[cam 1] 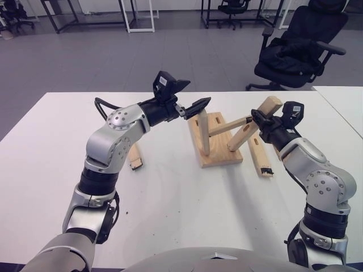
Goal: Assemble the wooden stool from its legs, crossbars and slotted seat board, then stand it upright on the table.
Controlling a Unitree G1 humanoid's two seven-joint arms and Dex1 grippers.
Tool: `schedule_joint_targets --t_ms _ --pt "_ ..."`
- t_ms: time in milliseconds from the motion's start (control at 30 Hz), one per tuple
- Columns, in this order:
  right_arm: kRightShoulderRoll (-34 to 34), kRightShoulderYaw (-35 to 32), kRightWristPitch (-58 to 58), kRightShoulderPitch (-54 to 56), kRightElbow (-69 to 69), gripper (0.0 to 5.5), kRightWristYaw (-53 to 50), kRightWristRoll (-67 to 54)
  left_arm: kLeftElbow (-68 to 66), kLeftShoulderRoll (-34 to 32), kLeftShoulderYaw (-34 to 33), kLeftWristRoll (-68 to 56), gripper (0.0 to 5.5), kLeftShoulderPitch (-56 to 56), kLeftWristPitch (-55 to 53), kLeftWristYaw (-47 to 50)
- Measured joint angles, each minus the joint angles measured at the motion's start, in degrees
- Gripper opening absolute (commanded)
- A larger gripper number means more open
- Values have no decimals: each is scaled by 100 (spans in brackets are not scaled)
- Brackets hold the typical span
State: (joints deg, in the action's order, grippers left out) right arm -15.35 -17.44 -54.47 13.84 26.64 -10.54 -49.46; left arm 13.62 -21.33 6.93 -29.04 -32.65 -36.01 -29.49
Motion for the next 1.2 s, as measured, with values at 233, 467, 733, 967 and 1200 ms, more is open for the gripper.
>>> schedule_joint_targets --t_ms 233,467,733,967,1200 --pt "197 -99 128 78 29 227 18 -156 -144 -36 -18 47 450 -66 100 9" --pt "263 -108 393 240 152 227 250 -423 -144 -26 6 48 450 -16 196 26" --pt "-718 588 512 -43 305 227 697 715 -145 -25 13 48 450 7 250 52" --pt "-1520 1494 1088 -251 377 227 1272 2234 -200 -21 22 48 450 -6 283 57" --pt "-1861 2022 1182 -109 565 227 1533 2952 -356 -25 -36 52 450 3 370 135"
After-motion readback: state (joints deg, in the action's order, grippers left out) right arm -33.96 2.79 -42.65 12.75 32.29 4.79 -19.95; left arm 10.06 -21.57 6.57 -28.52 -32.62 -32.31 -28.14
